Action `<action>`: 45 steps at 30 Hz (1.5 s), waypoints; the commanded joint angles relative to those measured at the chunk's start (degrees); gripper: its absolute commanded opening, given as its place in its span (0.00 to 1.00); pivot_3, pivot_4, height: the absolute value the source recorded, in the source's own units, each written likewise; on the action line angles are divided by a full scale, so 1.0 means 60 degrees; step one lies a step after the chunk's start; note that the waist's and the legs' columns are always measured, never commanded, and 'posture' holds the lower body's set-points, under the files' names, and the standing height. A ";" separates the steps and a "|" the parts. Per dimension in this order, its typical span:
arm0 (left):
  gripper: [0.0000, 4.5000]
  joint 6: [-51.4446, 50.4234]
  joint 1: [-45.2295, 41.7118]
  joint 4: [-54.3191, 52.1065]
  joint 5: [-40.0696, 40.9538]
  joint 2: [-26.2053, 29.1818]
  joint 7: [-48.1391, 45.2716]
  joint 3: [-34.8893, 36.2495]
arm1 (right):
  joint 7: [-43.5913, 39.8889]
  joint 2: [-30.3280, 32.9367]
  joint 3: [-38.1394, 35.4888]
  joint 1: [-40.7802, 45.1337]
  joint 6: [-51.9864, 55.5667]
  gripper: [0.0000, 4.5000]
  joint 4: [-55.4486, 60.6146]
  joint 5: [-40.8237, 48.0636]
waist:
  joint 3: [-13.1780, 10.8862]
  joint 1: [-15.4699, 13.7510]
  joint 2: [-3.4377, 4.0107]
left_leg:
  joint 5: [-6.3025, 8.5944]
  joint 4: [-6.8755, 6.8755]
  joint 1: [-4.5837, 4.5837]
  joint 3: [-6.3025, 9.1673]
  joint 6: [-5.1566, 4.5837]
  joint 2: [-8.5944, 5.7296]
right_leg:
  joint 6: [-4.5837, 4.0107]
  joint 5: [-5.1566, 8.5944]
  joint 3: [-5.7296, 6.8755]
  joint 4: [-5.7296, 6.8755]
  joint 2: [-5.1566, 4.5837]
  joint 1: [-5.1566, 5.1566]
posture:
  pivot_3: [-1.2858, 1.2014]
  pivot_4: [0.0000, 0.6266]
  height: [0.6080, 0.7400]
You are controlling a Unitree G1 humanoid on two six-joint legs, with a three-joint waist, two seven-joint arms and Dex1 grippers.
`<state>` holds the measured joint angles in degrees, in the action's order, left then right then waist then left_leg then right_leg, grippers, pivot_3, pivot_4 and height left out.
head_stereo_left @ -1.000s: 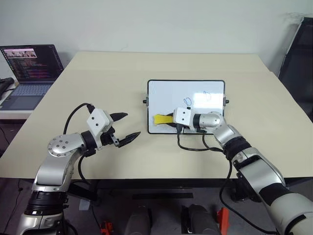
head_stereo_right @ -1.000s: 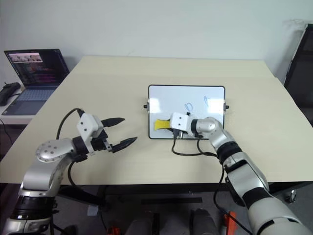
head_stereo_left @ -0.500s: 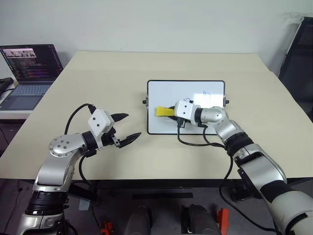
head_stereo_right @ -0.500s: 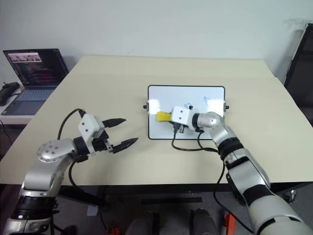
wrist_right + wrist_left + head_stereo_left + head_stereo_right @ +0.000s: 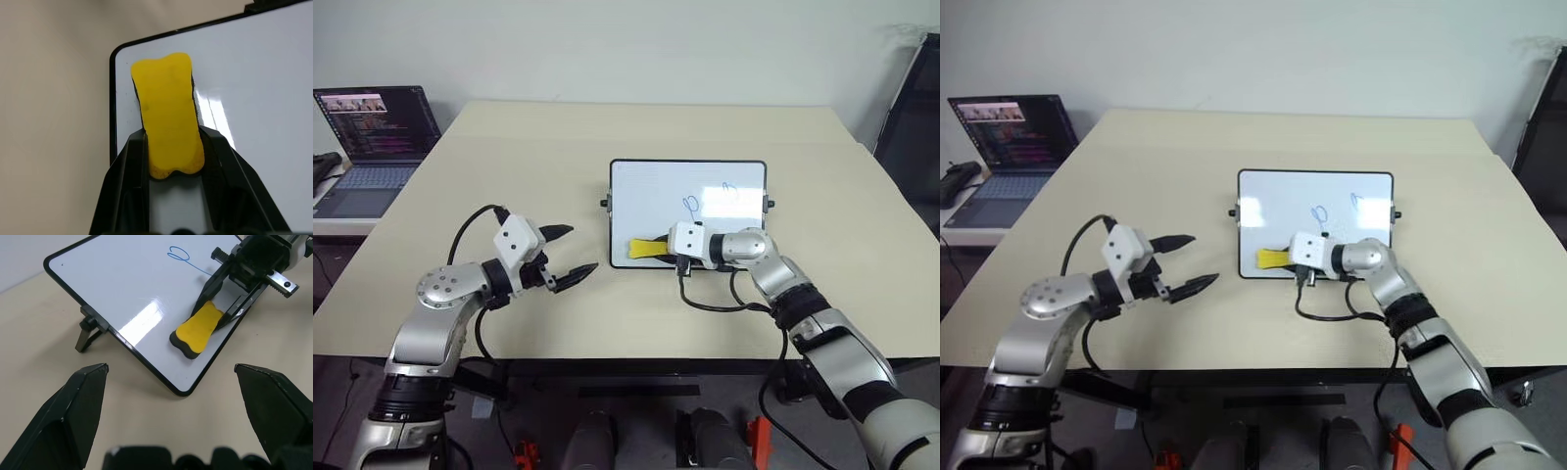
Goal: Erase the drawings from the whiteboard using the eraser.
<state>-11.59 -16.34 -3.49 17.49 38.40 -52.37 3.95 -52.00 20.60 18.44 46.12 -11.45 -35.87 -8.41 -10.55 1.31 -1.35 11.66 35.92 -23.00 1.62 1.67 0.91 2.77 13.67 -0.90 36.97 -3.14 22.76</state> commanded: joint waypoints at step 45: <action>1.00 -0.1068 -0.1010 -0.0974 0.0738 0.0364 -0.0272 0.0283 | -0.2199 0.5450 -0.3639 -0.3445 0.4293 0.23 0.6699 0.3568 | -0.0028 0.0064 -0.0009 | 0.0016 0.0013 -0.0138 -0.0019 0.0006 -0.0008 | 0.0092 -0.0011 -0.0004 0.0001 0.0005 0.0137 | 0.52 0.24 1.00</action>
<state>-18.37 -21.74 -7.38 21.42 40.02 -54.16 4.76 -65.12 53.26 -2.54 23.86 14.41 2.56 11.70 -10.71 1.69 -1.40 11.76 36.00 -23.82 1.51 1.71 0.86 3.32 13.60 -0.92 36.98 -3.11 23.58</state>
